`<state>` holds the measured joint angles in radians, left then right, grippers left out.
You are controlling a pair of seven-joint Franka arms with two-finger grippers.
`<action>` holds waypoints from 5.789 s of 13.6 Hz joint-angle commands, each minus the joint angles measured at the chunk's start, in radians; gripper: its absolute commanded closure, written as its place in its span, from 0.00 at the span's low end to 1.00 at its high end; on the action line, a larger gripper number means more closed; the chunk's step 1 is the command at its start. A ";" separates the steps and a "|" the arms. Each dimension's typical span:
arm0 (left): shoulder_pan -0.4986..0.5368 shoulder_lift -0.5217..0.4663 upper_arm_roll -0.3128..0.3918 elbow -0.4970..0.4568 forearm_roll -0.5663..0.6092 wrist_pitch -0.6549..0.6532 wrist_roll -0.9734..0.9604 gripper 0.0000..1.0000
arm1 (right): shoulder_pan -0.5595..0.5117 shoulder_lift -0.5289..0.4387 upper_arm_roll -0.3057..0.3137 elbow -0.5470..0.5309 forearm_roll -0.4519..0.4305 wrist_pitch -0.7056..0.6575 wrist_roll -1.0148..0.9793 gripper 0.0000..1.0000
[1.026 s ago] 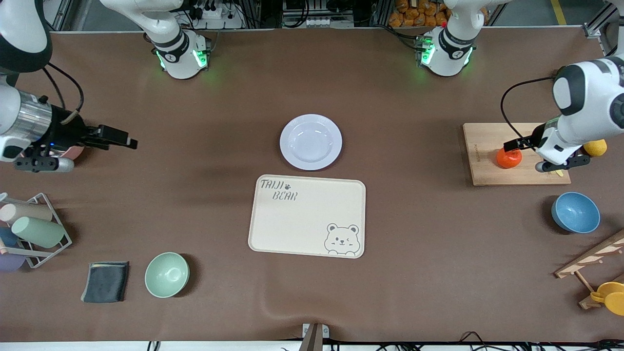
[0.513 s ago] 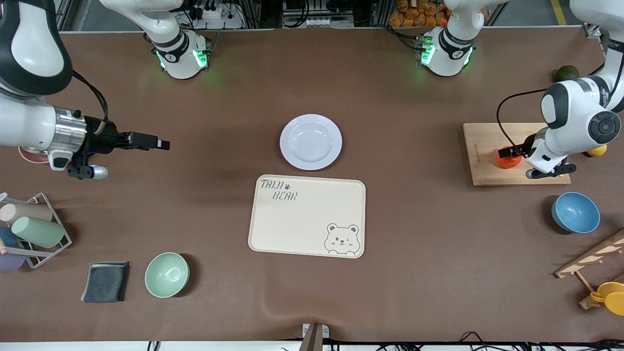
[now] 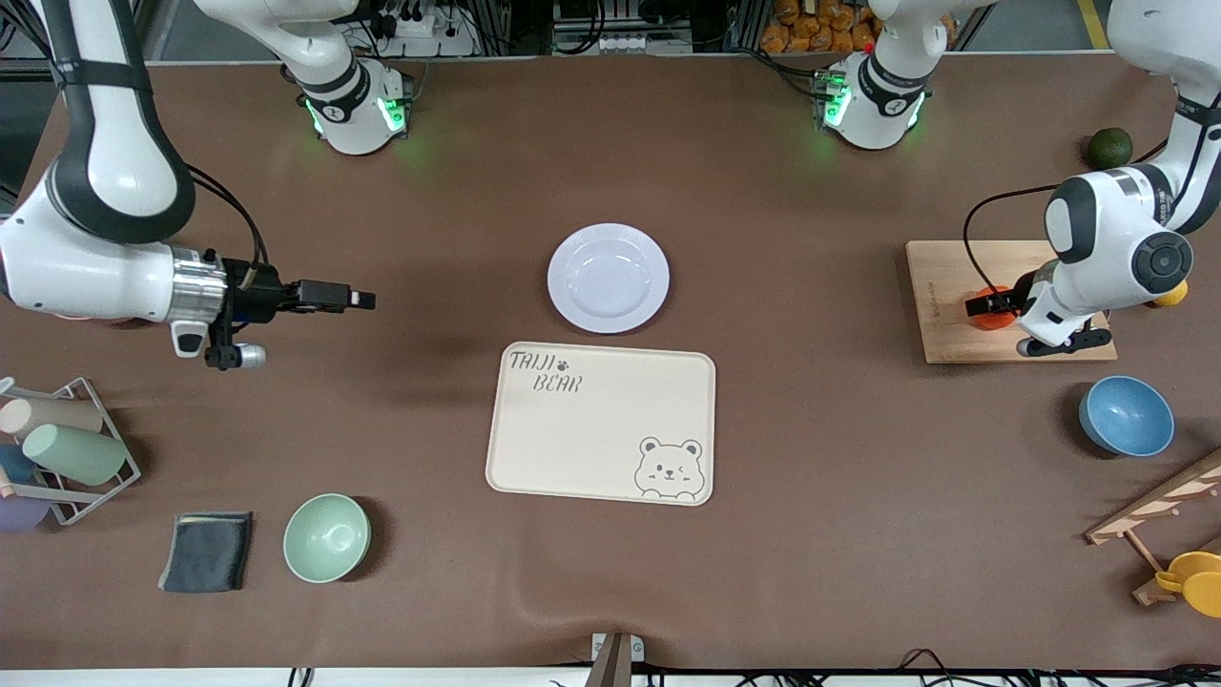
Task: Place orange and plate with both arms
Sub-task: 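Reach the left gripper to the orange while the right gripper reaches toward the plate, then grasp the orange with the left gripper and carry it over the plate, then lower the orange onto the white plate and open the left gripper, then withdraw the left gripper while the right gripper grips the plate rim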
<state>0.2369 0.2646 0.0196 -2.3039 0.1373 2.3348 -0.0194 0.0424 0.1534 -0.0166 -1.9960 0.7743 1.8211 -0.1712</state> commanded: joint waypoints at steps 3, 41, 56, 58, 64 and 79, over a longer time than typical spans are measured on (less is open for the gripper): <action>0.036 0.042 -0.007 0.011 0.025 0.058 0.039 0.00 | 0.016 0.084 -0.003 -0.081 0.187 0.061 -0.238 0.00; -0.775 0.412 -0.423 0.551 -0.131 0.046 -1.373 0.00 | 0.387 0.170 -0.003 -0.282 0.734 0.488 -0.657 0.01; -0.297 -0.103 -0.389 0.653 -0.128 -0.450 -0.853 0.00 | 0.462 0.268 0.001 -0.300 1.000 0.485 -0.890 0.25; -0.211 -0.113 -0.389 0.720 -0.128 -0.585 -0.669 0.00 | 0.503 0.270 0.001 -0.309 1.071 0.484 -0.892 0.30; -0.140 -0.206 -0.290 0.772 -0.131 -0.715 -0.369 0.00 | 0.528 0.294 0.001 -0.311 1.140 0.486 -0.956 0.35; -0.163 -0.255 -0.167 0.761 -0.142 -0.785 -0.174 0.00 | 0.548 0.275 0.001 -0.319 1.293 0.362 -0.942 1.00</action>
<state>0.0770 0.0143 -0.1529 -1.5360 0.0033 1.5574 -0.2080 0.6195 0.4456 -0.0138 -2.2993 2.0270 2.2501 -1.1098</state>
